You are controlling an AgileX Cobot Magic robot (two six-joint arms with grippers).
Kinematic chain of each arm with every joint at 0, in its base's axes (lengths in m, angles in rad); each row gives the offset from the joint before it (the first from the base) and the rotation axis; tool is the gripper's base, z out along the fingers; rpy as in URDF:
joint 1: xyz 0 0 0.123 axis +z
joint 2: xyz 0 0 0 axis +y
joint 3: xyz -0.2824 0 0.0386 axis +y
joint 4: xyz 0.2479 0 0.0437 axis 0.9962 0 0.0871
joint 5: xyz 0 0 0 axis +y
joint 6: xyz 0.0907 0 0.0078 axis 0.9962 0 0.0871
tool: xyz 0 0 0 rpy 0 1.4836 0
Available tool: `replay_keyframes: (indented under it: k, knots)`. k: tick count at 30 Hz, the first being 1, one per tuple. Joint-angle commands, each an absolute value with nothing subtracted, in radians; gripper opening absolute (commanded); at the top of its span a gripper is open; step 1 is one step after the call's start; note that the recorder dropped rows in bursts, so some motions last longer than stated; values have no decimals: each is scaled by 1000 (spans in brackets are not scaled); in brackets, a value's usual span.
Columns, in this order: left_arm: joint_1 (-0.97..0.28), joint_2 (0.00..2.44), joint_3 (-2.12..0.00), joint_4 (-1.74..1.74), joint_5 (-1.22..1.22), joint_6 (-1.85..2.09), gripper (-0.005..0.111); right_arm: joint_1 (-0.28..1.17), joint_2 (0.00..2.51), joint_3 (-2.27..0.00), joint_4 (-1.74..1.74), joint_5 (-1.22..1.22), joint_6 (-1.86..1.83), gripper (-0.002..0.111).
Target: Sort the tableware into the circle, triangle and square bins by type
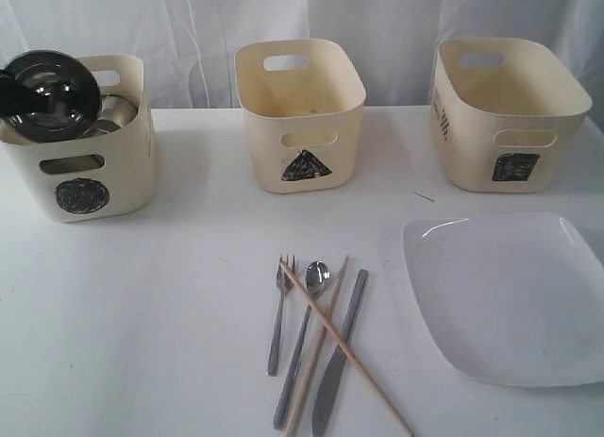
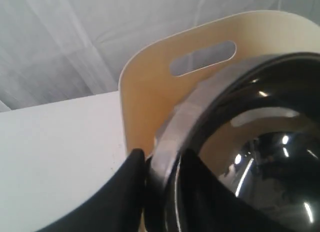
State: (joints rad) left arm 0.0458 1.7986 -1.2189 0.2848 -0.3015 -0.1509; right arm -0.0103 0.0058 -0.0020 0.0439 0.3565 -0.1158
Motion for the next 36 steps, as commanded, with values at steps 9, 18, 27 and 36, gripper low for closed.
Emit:
replay_keyframes:
  k: [9, 18, 27, 36]
  knots:
    - [46, 1624, -1295, 406, -249, -319, 52, -11, 0, 0, 40, 350, -117, 0]
    - [61, 1332, -1295, 414, 255, -364, 19, -11, 0, 0, 40, 350, -117, 0]
    - [70, 910, -1146, 325, 330, -363, 1, -11, 0, 0, 40, 350, -117, 0]
    - [70, 391, -835, 244, 343, -363, 1, -11, 0, 0, 40, 350, -117, 0]
